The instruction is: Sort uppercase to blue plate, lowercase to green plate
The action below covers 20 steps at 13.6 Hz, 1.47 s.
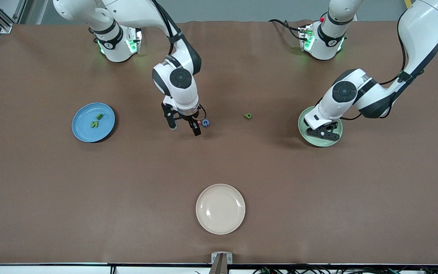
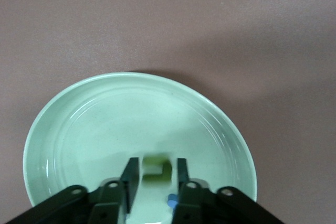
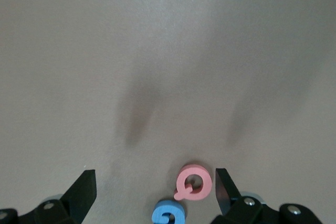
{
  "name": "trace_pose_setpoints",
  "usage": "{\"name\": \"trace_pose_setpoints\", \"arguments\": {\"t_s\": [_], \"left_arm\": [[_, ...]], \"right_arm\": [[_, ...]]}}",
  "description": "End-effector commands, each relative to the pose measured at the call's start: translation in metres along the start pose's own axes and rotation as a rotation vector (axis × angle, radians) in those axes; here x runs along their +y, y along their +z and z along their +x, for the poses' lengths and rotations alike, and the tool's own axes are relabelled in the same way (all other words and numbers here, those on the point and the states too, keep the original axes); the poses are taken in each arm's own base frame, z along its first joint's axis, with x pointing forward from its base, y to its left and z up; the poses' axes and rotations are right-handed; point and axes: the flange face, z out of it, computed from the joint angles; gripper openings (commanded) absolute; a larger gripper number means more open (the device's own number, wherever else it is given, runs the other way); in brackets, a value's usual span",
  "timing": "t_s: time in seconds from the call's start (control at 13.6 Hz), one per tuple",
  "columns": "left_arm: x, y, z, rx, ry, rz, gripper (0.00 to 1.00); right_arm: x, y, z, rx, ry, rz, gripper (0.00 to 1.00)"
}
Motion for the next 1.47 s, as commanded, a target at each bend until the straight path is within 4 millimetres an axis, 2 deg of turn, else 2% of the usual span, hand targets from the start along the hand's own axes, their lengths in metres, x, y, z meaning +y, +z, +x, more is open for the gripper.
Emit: {"name": "trace_pose_setpoints", "arguments": {"t_s": [0.0, 0.07, 0.22, 0.44, 0.59, 0.81, 1.03, 1.18, 1.4], "left_arm": [[-0.002, -0.003, 0.001, 0.018, 0.022, 0.009, 0.74], [-0.002, -0.003, 0.001, 0.019, 0.020, 0.010, 0.82], [0.004, -0.010, 0.004, 0.031, 0.018, 0.015, 0.90], [0.036, -0.033, 0.007, 0.061, 0.007, -0.009, 0.92], [0.070, -0.052, 0.009, 0.084, 0.003, -0.035, 0.99], [0.143, -0.073, 0.013, 0.103, -0.043, -0.074, 0.99], [0.196, -0.070, 0.014, 0.087, -0.064, -0.082, 0.99], [0.236, -0.059, 0.010, 0.079, -0.033, -0.070, 0.97], [0.267, -0.053, 0.000, 0.078, 0.042, -0.073, 0.95]], "right_arm": [[0.005, 0.011, -0.013, 0.001, 0.020, -0.024, 1.00], [0.009, 0.018, -0.022, -0.010, 0.028, -0.035, 1.00], [0.015, 0.025, -0.032, -0.019, 0.032, -0.051, 1.00], [0.025, 0.035, -0.043, -0.007, 0.013, -0.071, 0.96], [0.028, 0.038, -0.043, -0.001, 0.013, -0.083, 0.92], [0.031, 0.039, -0.040, 0.014, -0.004, -0.119, 0.91], [0.031, 0.040, -0.036, 0.022, -0.023, -0.135, 0.91], [0.032, 0.042, -0.033, 0.024, -0.024, -0.139, 0.90], [0.031, 0.041, -0.031, 0.026, -0.024, -0.141, 0.88]]}}
